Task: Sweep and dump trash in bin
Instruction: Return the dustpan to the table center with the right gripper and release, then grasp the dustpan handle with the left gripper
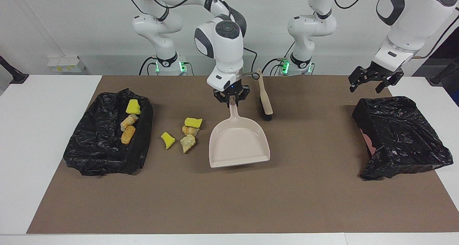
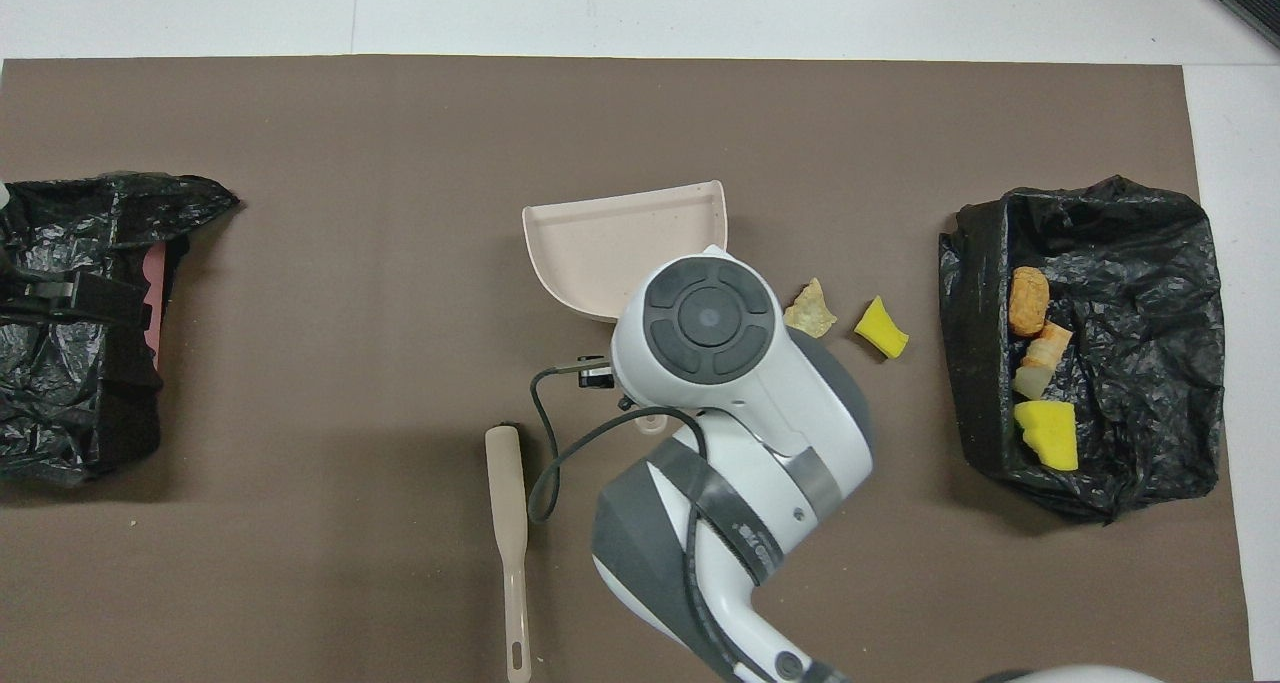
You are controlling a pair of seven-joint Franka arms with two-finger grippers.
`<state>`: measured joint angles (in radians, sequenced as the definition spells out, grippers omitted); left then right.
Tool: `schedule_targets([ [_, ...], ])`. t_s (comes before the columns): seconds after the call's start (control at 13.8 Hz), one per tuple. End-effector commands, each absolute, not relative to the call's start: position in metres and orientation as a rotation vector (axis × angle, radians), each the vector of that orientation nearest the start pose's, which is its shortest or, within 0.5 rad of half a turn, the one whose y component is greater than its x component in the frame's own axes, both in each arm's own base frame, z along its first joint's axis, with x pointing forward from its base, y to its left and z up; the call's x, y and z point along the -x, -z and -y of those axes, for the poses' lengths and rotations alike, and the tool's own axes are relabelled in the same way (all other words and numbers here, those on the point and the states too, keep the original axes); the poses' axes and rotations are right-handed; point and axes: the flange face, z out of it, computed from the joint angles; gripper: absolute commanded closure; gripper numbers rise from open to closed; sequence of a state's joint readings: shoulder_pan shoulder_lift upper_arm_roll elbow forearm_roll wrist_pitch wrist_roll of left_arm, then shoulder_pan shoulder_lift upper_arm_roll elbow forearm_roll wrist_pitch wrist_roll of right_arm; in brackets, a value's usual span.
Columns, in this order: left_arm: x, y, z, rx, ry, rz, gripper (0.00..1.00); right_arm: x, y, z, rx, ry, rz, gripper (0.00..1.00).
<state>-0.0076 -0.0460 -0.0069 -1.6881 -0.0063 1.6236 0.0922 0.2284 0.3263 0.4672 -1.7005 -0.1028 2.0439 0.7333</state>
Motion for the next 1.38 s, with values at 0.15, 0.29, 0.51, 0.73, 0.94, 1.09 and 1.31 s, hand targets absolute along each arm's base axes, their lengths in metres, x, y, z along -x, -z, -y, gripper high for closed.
schedule_targets([
  [0.15,-0.530,-0.600,0.009,3.128,-0.109,-0.178,0.00,-0.543,-0.371,-0.432,3.038,0.042,-0.197,1.00],
  [0.29,-0.530,-0.603,0.009,3.128,-0.102,-0.178,0.00,-0.548,-0.369,-0.433,3.014,0.061,-0.198,0.95],
  [0.51,-0.528,-0.603,0.010,3.128,-0.101,-0.178,0.00,-0.542,-0.369,-0.437,3.009,0.050,-0.069,0.00],
  [0.73,-0.526,-0.603,0.011,3.127,-0.118,-0.187,0.00,-0.522,-0.380,-0.452,3.014,0.008,0.010,0.00],
  [0.94,-0.524,-0.614,0.017,3.125,-0.082,-0.204,0.00,-0.468,-0.418,-0.457,3.082,-0.032,0.205,0.00],
  [1.09,-0.522,-0.618,0.020,3.124,-0.073,-0.199,0.00,-0.426,-0.419,-0.471,3.071,-0.107,0.310,0.00],
  [1.31,-0.520,-0.620,0.043,3.111,-0.053,-0.289,0.00,-0.377,-0.415,-0.487,3.047,-0.171,0.366,0.00],
])
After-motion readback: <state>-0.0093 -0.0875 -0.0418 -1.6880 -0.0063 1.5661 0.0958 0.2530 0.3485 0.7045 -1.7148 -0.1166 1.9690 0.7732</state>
